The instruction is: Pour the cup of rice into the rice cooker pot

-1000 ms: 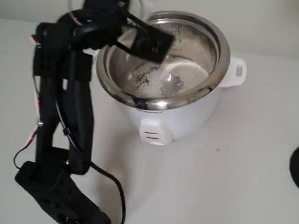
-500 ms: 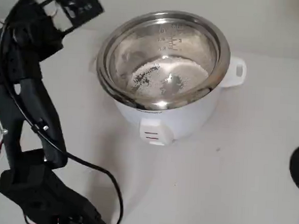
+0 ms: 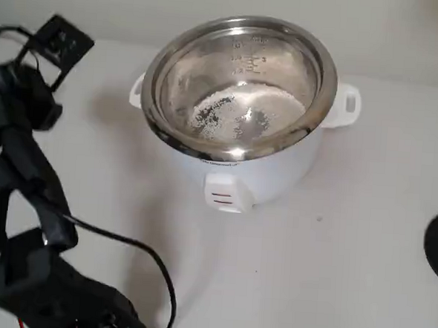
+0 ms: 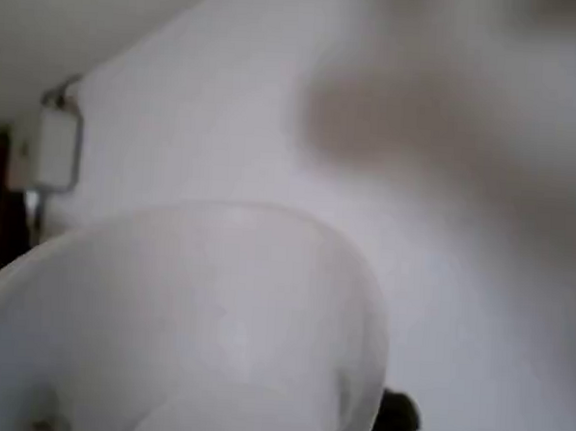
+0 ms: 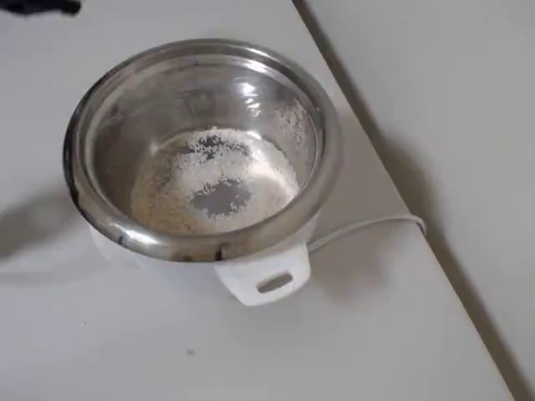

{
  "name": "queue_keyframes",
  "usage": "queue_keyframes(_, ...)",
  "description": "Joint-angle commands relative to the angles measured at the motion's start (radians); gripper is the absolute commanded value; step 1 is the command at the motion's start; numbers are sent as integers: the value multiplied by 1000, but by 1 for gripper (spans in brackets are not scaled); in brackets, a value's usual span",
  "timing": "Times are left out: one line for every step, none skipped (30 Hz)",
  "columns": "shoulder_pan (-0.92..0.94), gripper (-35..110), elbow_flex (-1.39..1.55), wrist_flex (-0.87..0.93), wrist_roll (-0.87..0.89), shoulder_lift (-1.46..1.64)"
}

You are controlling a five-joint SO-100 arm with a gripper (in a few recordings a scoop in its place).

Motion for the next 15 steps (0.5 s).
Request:
queue_keyframes(-5,23,238,-190,-74,179)
queue_keyframes(11,23,264,-206,-78,184)
queue_keyframes(29,23,301,-233,-91,193)
queue_keyframes(48,23,357,-282,-106,213)
queue_keyframes(66,23,419,-336,-130,238)
queue_keyframes(83,23,480,-383,-146,259)
queue_keyframes(98,23,537,-420,-153,278)
queue_keyframes(110,23,589,-448,-166,293)
queue_keyframes(123,23,649,-486,-181,314)
queue_keyframes(137,23,716,-538,-201,336)
queue_keyframes(150,23,781,-595,-225,354)
queue_keyframes(166,23,839,-646,-244,373)
queue_keyframes(179,23,882,-680,-261,385)
queue_keyframes(193,23,916,-703,-270,390)
queue_keyframes(207,23,945,-733,-275,393)
